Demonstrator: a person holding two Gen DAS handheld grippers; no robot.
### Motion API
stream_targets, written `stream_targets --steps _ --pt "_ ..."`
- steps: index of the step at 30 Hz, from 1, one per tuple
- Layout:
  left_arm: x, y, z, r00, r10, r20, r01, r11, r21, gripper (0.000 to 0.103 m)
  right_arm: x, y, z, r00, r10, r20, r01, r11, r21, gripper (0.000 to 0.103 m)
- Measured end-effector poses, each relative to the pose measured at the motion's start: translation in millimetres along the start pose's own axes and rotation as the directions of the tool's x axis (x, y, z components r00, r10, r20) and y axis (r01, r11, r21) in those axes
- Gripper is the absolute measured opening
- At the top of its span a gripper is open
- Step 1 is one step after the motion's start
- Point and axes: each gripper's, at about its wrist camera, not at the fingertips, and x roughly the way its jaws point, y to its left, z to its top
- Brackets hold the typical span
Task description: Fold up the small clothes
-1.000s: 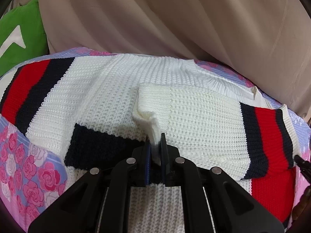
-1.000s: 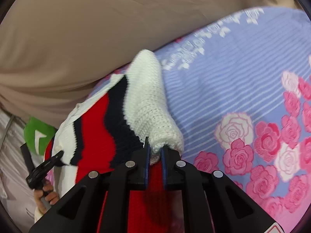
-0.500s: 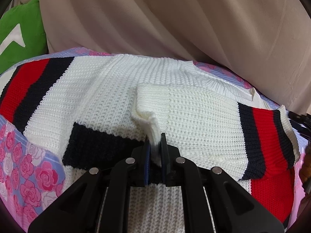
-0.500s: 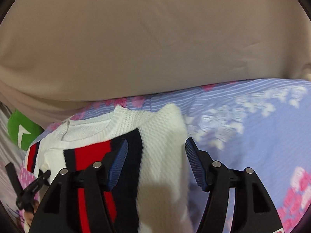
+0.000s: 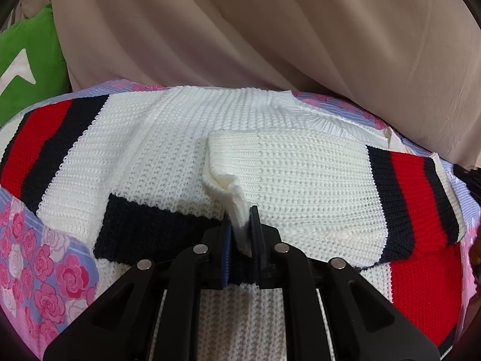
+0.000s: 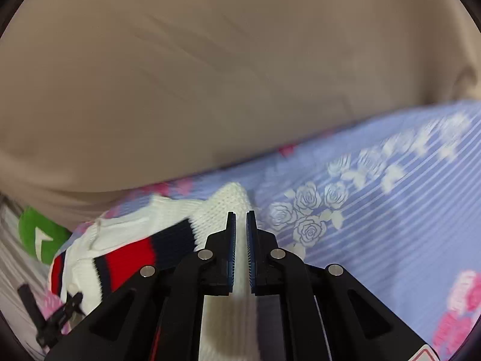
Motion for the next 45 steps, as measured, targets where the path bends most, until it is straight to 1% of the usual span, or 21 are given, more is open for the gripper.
stream_targets --steps 1,4,5,7,10,11,13,15,18,19,23,25,27,29,32,34,35,36,40,43,45 --pt "0 0 0 1.0 0.001 0.0 -0.001 1.0 0.0 0.011 -13 10 -7 1.0 0.021 -0.004 -0.021 0.999 -0.037 0.006" --pt "0 -3 0 1.0 0.016 0.002 -0.016 1.0 0.013 0.011 -19 44 -41 0.992 0.056 -0.117 -0.076 0.98 -0.181 0.006" --pt "0 -4 0 1.0 0.018 0.003 -0.018 1.0 0.014 0.011 -12 47 -52 0.988 0.01 -0.155 -0.045 0.974 -0.222 0.006" --pt "-1 -1 0 1.0 0.008 0.002 -0.008 1.0 0.002 0.011 10 30 -69 0.967 -0.147 -0.206 0.087 0.958 -0.274 0.0" --pt "-1 5 -1 1.0 -0.017 0.002 0.017 0.999 -0.029 0.015 -1 -1 -65 0.982 -0.058 -0.179 0.036 0.992 -0.122 0.0" --pt "-1 5 -1 1.0 -0.017 0.001 0.017 0.999 -0.029 0.015 -6 3 -63 0.983 -0.071 -0.171 0.053 0.993 -0.11 0.0" --pt "-1 2 -1 1.0 0.001 0.001 -0.001 1.0 -0.014 0.015 -15 27 -62 0.985 -0.106 -0.134 0.082 0.981 -0.174 0.0" --pt "0 1 -1 1.0 0.009 0.002 -0.009 1.0 -0.007 0.015 -14 51 -67 0.987 -0.093 -0.134 0.058 0.968 -0.245 0.0" --pt "-1 8 -1 1.0 -0.023 0.003 0.023 0.999 -0.039 0.015 8 32 -73 0.962 -0.226 -0.151 0.176 0.94 -0.291 0.0" --pt "-1 10 -1 0.999 -0.032 0.003 0.032 0.998 -0.049 0.015 5 25 -74 0.973 -0.187 -0.134 0.147 0.953 -0.264 0.0" --pt "-1 8 -1 1.0 -0.021 0.005 0.021 0.999 -0.04 0.015 -7 33 -62 0.983 -0.142 -0.113 0.118 0.973 -0.198 0.0" --pt "-1 8 -1 1.0 -0.022 0.004 0.022 0.999 -0.038 0.015 -25 31 -46 0.989 -0.13 -0.07 0.113 0.972 -0.207 0.013" --pt "-1 9 -1 1.0 -0.03 0.003 0.03 0.999 -0.044 0.015 -11 37 -27 0.989 -0.137 -0.052 0.124 0.972 -0.199 0.037" --pt "-1 9 -1 1.0 -0.029 0.003 0.029 0.999 -0.043 0.015 6 34 -8 0.986 -0.149 -0.073 0.136 0.978 -0.159 0.048" --pt "-1 7 -1 1.0 -0.02 0.003 0.02 0.999 -0.034 0.015 41 22 9 0.977 -0.173 -0.125 0.164 0.983 -0.081 0.055" --pt "0 6 -1 1.0 -0.014 0.003 0.014 0.999 -0.029 0.015 61 25 10 0.961 -0.237 -0.14 0.221 0.967 -0.125 0.05" --pt "0 5 -1 1.0 -0.011 0.003 0.011 1.0 -0.027 0.015 60 29 8 0.954 -0.275 -0.119 0.255 0.953 -0.162 0.03" --pt "0 5 -1 1.0 -0.008 0.004 0.008 1.0 -0.024 0.015 58 29 10 0.957 -0.268 -0.109 0.248 0.954 -0.168 0.02" --pt "-1 3 -1 1.0 -0.005 0.005 0.005 1.0 -0.014 0.015 60 -7 22 0.964 -0.226 -0.138 0.218 0.974 -0.066 0.015" --pt "-1 2 -1 1.0 -0.002 0.004 0.002 1.0 -0.01 0.015 54 2 24 0.963 -0.236 -0.127 0.224 0.969 -0.107 0.016" --pt "-1 3 -2 1.0 -0.007 0.004 0.007 1.0 -0.015 0.015 32 21 18 0.973 -0.226 -0.056 0.218 0.968 -0.121 0.015"
